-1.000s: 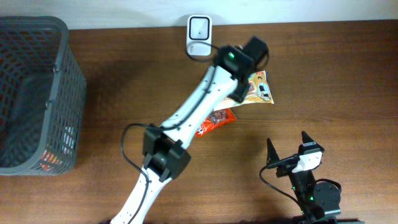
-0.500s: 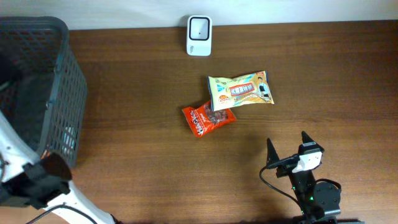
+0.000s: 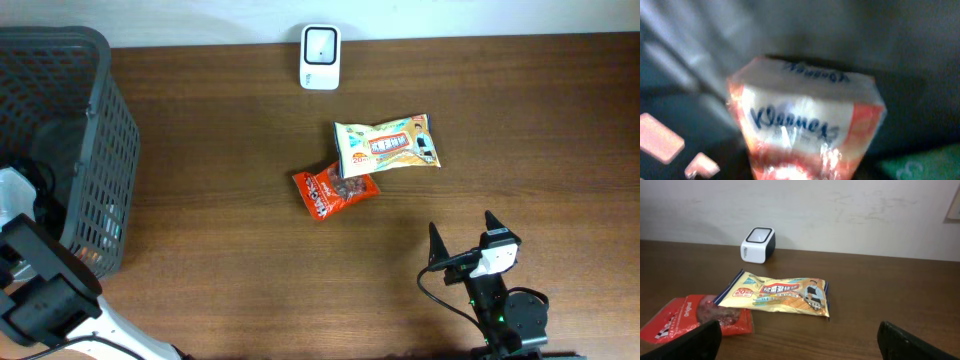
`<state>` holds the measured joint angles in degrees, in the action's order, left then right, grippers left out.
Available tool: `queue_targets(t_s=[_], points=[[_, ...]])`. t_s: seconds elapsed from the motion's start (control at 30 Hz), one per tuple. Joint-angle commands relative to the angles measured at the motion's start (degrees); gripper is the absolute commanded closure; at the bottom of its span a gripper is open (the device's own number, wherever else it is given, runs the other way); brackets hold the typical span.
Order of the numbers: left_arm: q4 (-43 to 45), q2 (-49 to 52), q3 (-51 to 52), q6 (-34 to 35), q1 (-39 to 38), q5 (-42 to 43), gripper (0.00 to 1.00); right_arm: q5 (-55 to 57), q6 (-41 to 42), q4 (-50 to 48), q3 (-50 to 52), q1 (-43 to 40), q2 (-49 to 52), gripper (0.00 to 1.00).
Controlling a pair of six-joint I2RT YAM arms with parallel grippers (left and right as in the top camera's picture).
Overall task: Scan the item barcode
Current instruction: 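Take the orange Kleenex tissue pack from the basket with the left gripper, place it, then take the small teal pack from the basket with the left gripper, place it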
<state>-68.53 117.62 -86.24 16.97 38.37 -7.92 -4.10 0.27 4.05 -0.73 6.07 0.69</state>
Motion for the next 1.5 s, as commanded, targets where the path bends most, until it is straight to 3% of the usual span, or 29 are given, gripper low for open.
queue_targets(t_s=[0.0,0.03,0.07,0.13,0.17,0.2,0.23,0.3,0.33,0.37,0.43,0.5,0.53,0.57,0.6,0.7,0.73,0.77,0.83,0.9,1.0,1.1,1.13,1.23,1.3,1.33,1.4,1.47], points=[[0.5,-0.3,-0.7,0.3,0.0,-0.5,0.84,-0.1,0.6,0.2,0.4,0.3,-0.3,0.02],[-1.9,-0.3,-4.1,0.3,0.0,-0.5,0.96,-0.1,0.6,0.2,0.4,0.3,-0.3,0.02],[-5.5,-0.3,-9.9,0.4,0.0,-0.5,1.0,-0.1,0.6,0.2,0.4,0.3,-0.3,0.02],[-13.9,-0.3,-26.3,0.4,0.0,-0.4,1.0,-0.1,0.6,0.2,0.4,0.3,-0.3,0.01],[-20.1,-0.3,-40.9,0.4,0.0,1.2,1.0,-0.1,0.6,0.2,0.4,0.3,-0.3,0.02],[-23.6,-0.3,-50.5,0.4,0.0,5.3,1.0,-0.1,0.6,0.2,0.4,0.3,-0.3,0.02],[-28.0,-0.4,-63.9,0.4,0.0,16.0,1.0,-0.1,0.6,0.2,0.4,0.3,-0.3,0.02],[-27.7,-2.5,-75.3,0.3,-2.4,38.2,1.0,-0.1,0.6,0.2,0.4,0.3,-0.3,0.02],[-28.2,-3.9,-76.9,0.0,-8.3,38.4,1.0,-0.1,0.6,0.2,0.4,0.3,-0.3,0.01],[-28.2,-4.0,-76.9,-1.8,-13.5,38.3,1.0,-0.1,0.6,0.2,0.4,0.3,-0.3,0.01],[-28.2,-4.0,-72.7,-3.4,-28.1,29.4,1.0,-0.1,0.6,0.2,0.4,0.3,-0.3,0.02],[-27.4,-4.0,-59.5,-3.3,-44.2,16.7,1.0,-0.1,0.6,0.2,0.4,0.3,-0.3,0.01],[-26.3,-4.0,-54.7,-3.3,-47.5,14.9,1.0,-0.1,0.6,0.2,0.4,0.3,-0.3,0.02],[-19.2,-4.0,-38.4,-0.7,-57.1,6.6,1.0,-0.1,0.6,0.2,0.4,0.3,-0.3,0.02],[-12.7,-4.0,-27.9,3.5,-61.6,1.2,1.0,-0.1,0.6,0.2,0.4,0.3,-0.3,0.01],[8.9,-4.0,-7.9,4.3,-67.5,-6.9,0.91,-0.1,0.6,0.2,0.4,0.3,-0.3,0.02],[12.6,-4.0,-4.9,4.3,-67.8,-7.1,0.84,-0.1,0.6,0.2,0.4,0.3,-0.3,0.01],[15.0,-4.0,-2.6,4.3,-67.8,-7.1,0.78,-0.1,0.6,0.2,0.4,0.3,-0.3,0.02],[16.3,-4.0,-1.1,4.1,-67.7,-8.7,0.02,-0.1,0.6,0.2,0.4,0.3,-0.3,0.02],[12.2,-5.3,-6.7,2.2,-67.3,-10.4,0.01,-0.1,0.6,0.2,0.4,0.3,-0.3,0.01],[-2.6,-9.4,-31.3,2.3,-63.1,-14.0,0.01,-0.1,0.6,0.2,0.4,0.3,-0.3,0.02],[-11.2,-13.9,-50.7,2.3,-50.6,-14.0,0.01,-0.1,0.6,0.2,0.4,0.3,-0.3,0.02],[-12.8,-15.2,-52.7,2.3,-46.0,-14.0,0.01,-0.1,0.6,0.2,0.4,0.3,-0.3,0.01],[-19.5,-16.7,-52.9,2.3,-22.6,-13.2,0.03,-0.1,0.6,0.2,0.4,0.3,-0.3,0.01],[-23.2,-14.9,-50.1,2.3,-13.4,-6.6,0.05,-0.1,0.6,0.2,0.4,0.3,-0.3,0.01],[-25.4,-13.2,-46.6,-1.5,-9.4,-1.6,0.05,-0.1,0.6,0.2,0.4,0.3,-0.3,0.01],[-24.7,-11.0,-39.1,-11.8,-7.1,7.3,0.03,-0.1,0.6,0.2,0.4,0.3,-0.3,0.01],[-23.0,-8.8,-31.4,-14.2,-7.0,9.9,0.03,-0.1,0.6,0.2,0.4,0.3,-0.3,0.02]])
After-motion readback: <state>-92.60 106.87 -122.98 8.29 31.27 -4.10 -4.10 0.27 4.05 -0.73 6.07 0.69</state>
